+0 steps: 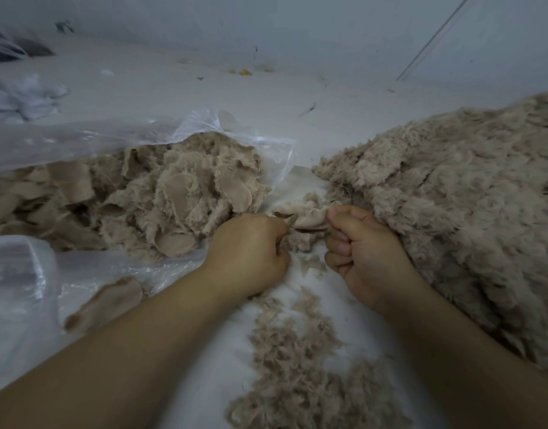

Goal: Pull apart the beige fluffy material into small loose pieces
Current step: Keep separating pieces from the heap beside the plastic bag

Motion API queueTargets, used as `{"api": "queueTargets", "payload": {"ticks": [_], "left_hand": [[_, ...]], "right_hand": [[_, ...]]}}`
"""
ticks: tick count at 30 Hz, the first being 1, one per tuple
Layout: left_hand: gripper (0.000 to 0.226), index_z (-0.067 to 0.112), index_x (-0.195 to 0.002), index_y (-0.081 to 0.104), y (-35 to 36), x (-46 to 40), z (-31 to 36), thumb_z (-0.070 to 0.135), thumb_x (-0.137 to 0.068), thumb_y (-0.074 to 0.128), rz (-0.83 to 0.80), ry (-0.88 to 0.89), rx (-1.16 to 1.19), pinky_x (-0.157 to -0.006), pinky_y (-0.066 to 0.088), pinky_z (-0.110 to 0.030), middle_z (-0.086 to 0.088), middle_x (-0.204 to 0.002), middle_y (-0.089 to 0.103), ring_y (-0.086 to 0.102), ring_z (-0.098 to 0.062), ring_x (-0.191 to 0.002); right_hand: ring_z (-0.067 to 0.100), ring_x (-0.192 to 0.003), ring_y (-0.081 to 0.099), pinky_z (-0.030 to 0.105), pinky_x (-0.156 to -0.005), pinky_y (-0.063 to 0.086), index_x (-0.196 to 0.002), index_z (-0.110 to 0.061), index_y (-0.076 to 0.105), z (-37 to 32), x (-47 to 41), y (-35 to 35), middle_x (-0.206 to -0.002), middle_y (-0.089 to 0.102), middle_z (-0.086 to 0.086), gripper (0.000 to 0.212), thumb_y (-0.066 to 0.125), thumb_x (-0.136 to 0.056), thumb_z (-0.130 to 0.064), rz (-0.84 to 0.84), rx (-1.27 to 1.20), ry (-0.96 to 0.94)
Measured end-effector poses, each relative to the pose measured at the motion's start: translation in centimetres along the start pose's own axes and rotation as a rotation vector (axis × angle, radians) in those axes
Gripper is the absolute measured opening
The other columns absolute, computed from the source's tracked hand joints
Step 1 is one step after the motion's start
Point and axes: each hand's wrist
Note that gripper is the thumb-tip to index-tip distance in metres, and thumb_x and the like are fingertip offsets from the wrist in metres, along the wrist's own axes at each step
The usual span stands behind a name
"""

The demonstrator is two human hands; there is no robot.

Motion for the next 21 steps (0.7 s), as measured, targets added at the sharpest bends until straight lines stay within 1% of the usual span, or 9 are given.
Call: {"api": "queueTargets", "payload": {"ticks": [4,6,9,10,12,14,18,20,21], "left_hand": [[0.022,0.02,-0.067,0.045,0.2,0.2,0.3,0.027,-0.076,0.064,0.187,0.021,0.099,-0.052,0.038,-0.03,0.009,-0.064,0.045,0.046,-0.016,-0.059],[0.016,0.016,-0.083,0.058,0.2,0.2,0.6,0.024,-0.077,0.07,0.295,0.088,0.219,-0.056,0.04,-0.028,0.013,-0.075,0.045,0.043,-0.008,-0.065],[0.038,0.011,-0.115,0.066,0.9,-0.4,0.6,0.01,-0.079,0.076,0.214,0.172,0.353,-0.079,0.047,-0.02,0.003,-0.101,0.057,0.052,-0.002,-0.087],[0.034,0.01,-0.113,0.068,1.0,-0.6,0.6,0.006,-0.08,0.075,0.165,0.17,0.404,-0.081,0.046,-0.018,0.002,-0.099,0.061,0.054,-0.002,-0.089],[0.007,0.005,-0.09,0.071,1.2,-1.0,0.6,0.001,-0.085,0.068,0.063,0.106,0.467,-0.066,0.046,-0.021,0.003,-0.075,0.062,0.055,-0.002,-0.069],[0.017,0.0,-0.076,0.069,1.6,-1.4,0.1,0.001,-0.09,0.061,-0.007,0.011,0.452,-0.054,0.043,-0.032,-0.007,-0.062,0.06,0.052,-0.014,-0.055],[0.021,-0.001,-0.079,0.072,1.7,-1.5,0.1,0.004,-0.092,0.058,-0.057,0.015,0.33,-0.057,0.044,-0.028,-0.011,-0.072,0.069,0.057,-0.015,-0.057],[0.029,0.003,-0.064,0.064,1.8,-1.6,0.3,0.007,-0.093,0.058,-0.056,0.023,0.256,-0.055,0.039,-0.032,-0.008,-0.064,0.064,0.055,-0.021,-0.056],[0.04,0.013,-0.053,0.052,1.8,-1.6,0.3,0.005,-0.092,0.058,-0.031,0.035,0.243,-0.053,0.032,-0.03,-0.002,-0.056,0.056,0.05,-0.02,-0.052]], "right_hand": [[0.003,-0.039,0.026,0.015,-0.034,0.023,-0.052,-0.028,0.069,0.1,-0.1,0.0,-0.048,0.035,-0.009,0.056,0.046,-0.1,-0.011,-0.006,0.014,-0.005],[0.004,-0.038,0.026,0.016,-0.034,0.023,-0.051,-0.026,0.066,0.1,-0.1,0.0,-0.049,0.033,-0.007,0.055,0.046,-0.1,-0.009,-0.012,-0.002,-0.003],[0.004,-0.038,0.025,0.016,-0.034,0.024,-0.053,-0.024,0.062,0.1,-0.1,0.1,-0.05,0.032,-0.005,0.052,0.046,-0.1,-0.008,-0.034,-0.005,-0.008],[0.004,-0.038,0.026,0.016,-0.034,0.024,-0.055,-0.023,0.062,0.1,-0.1,0.1,-0.05,0.033,-0.005,0.05,0.046,-0.1,-0.008,-0.036,-0.009,-0.009],[0.003,-0.038,0.026,0.015,-0.034,0.024,-0.056,-0.022,0.062,0.0,0.1,0.1,-0.049,0.033,-0.005,0.049,0.046,-0.1,-0.008,-0.041,-0.031,-0.003],[0.003,-0.037,0.026,0.014,-0.033,0.024,-0.059,-0.02,0.063,-0.2,0.2,0.2,-0.047,0.033,-0.006,0.046,0.045,-0.1,-0.008,-0.042,-0.056,0.0],[0.001,-0.036,0.027,0.013,-0.033,0.023,-0.067,-0.016,0.056,-0.4,0.6,0.3,-0.045,0.036,-0.008,0.039,0.042,-0.101,-0.007,-0.005,-0.113,0.01],[0.001,-0.036,0.028,0.013,-0.033,0.024,-0.072,-0.016,0.049,-0.5,0.7,0.4,-0.046,0.035,-0.008,0.031,0.043,-0.101,-0.008,0.024,-0.142,0.02],[0.001,-0.036,0.028,0.013,-0.033,0.024,-0.073,-0.017,0.047,-0.5,0.7,0.4,-0.046,0.035,-0.009,0.03,0.043,-0.101,-0.008,0.034,-0.156,0.028]]}}
Point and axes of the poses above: each hand's wrist, its own x-axis away from the middle knuckle, its own y-axis out of the palm, z = x × y
